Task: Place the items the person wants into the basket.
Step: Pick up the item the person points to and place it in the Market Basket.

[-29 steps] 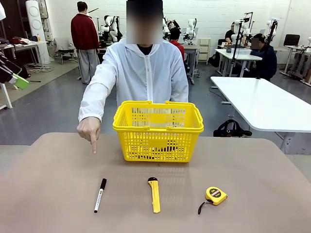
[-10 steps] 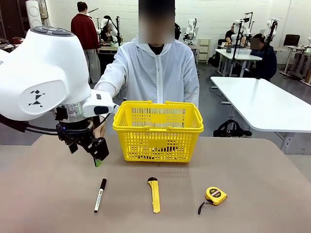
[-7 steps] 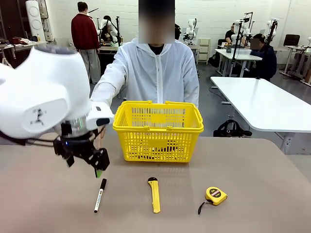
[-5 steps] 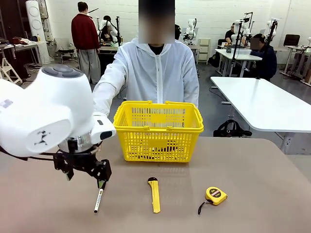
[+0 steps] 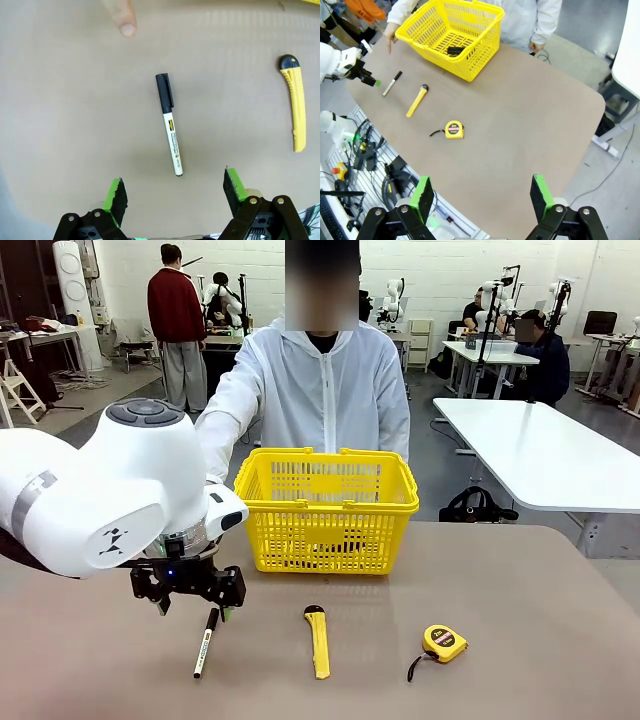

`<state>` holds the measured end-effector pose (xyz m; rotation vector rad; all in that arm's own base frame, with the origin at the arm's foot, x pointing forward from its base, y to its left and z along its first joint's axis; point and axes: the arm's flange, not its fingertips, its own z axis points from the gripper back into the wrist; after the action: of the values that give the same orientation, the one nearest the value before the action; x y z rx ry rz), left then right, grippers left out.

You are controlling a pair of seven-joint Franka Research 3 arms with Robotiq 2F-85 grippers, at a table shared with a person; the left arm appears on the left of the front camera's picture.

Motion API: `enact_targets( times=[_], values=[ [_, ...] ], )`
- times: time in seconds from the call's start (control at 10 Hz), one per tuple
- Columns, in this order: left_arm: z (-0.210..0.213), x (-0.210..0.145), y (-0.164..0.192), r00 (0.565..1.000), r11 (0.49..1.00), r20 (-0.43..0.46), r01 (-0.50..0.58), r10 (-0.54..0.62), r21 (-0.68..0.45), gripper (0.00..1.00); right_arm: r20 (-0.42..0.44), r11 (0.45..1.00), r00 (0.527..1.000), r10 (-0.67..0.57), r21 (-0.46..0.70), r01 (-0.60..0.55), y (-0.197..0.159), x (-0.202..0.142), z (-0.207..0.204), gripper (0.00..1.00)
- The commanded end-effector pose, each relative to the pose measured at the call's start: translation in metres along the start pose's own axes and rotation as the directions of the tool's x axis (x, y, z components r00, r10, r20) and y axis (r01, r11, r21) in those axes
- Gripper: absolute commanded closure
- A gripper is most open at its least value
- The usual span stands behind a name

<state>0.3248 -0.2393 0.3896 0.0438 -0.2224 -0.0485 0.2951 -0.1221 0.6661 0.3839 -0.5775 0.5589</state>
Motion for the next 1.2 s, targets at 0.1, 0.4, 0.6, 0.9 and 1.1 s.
enact_targets(
  times=[0.1,0.4,0.6,0.9,1.1],
  values=[
    [-0.043,-0.007,0.02,0.997,0.997,-0.041,-0.059,0.058,-0.041,0.0,0.004,1.0,1.0,0.003,0.009,-0.003,-0.001,-0.001,0.0,0.0],
    [-0.068,0.01,0.035,0.992,0.991,-0.109,-0.075,0.063,-0.11,0.0,0.004,1.0,1.0,0.003,0.009,-0.003,-0.001,-0.001,0.0,0.0],
    [-0.078,0.01,0.038,0.988,0.988,-0.133,-0.1,0.084,-0.119,0.0,0.004,1.0,1.0,0.003,0.009,-0.003,-0.001,-0.001,0.0,0.0],
    [-0.081,0.012,0.027,0.988,0.991,-0.14,-0.075,0.058,-0.114,0.0,0.004,1.0,1.0,0.003,0.009,-0.003,-0.001,-0.001,0.0,0.0],
    [-0.082,0.018,0.021,0.989,0.994,-0.143,-0.05,0.035,-0.099,0.0,0.004,1.0,1.0,0.003,0.009,-0.003,-0.001,-0.001,0.0,0.0]
  ],
)
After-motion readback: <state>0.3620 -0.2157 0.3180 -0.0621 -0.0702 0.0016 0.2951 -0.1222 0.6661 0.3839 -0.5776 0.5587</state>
